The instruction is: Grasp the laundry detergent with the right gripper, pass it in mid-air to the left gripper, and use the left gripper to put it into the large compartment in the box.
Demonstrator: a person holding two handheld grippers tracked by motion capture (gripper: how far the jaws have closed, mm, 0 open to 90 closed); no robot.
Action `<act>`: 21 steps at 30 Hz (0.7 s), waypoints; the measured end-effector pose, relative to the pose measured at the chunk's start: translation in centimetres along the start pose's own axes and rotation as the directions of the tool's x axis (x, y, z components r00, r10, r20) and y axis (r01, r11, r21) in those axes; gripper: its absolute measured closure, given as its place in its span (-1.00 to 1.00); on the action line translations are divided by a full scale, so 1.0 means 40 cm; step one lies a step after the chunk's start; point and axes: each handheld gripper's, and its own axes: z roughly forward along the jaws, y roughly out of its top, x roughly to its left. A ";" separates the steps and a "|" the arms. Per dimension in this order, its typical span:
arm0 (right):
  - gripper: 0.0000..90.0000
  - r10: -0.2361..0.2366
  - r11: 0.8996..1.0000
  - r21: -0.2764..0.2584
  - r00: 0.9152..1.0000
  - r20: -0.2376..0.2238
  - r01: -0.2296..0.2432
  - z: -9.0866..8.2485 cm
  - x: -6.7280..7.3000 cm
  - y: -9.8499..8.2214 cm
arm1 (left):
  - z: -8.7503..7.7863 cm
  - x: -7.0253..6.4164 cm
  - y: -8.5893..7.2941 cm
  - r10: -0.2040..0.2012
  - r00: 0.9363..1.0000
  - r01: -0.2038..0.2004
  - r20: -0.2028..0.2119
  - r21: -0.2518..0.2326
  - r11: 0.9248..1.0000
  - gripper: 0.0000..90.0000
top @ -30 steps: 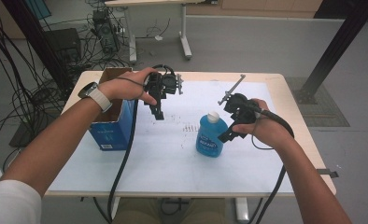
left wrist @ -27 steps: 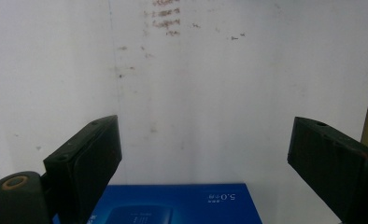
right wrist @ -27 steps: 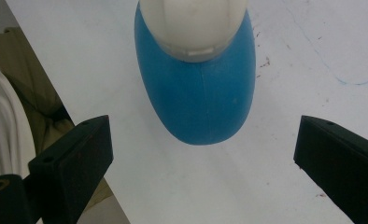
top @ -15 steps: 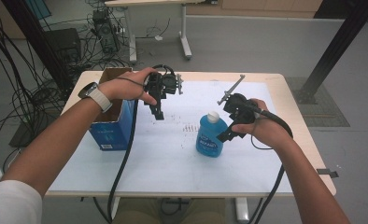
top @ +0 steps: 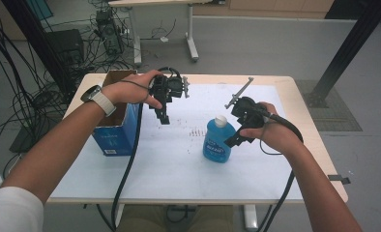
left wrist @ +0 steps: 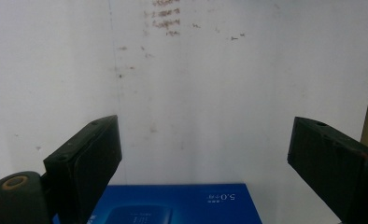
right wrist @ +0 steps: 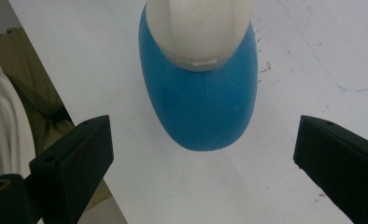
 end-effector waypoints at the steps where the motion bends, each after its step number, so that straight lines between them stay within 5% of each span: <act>1: -0.89 0.001 1.000 0.000 1.000 0.000 -0.001 0.000 0.000 0.000 | 0.000 0.000 0.000 0.000 1.000 0.000 0.001 0.001 1.000 -0.77; 21: -0.89 0.004 1.000 -0.003 1.000 -0.003 -0.004 0.004 -0.003 0.000 | 0.006 0.003 -0.001 -0.001 1.000 0.001 0.001 0.006 1.000 -0.77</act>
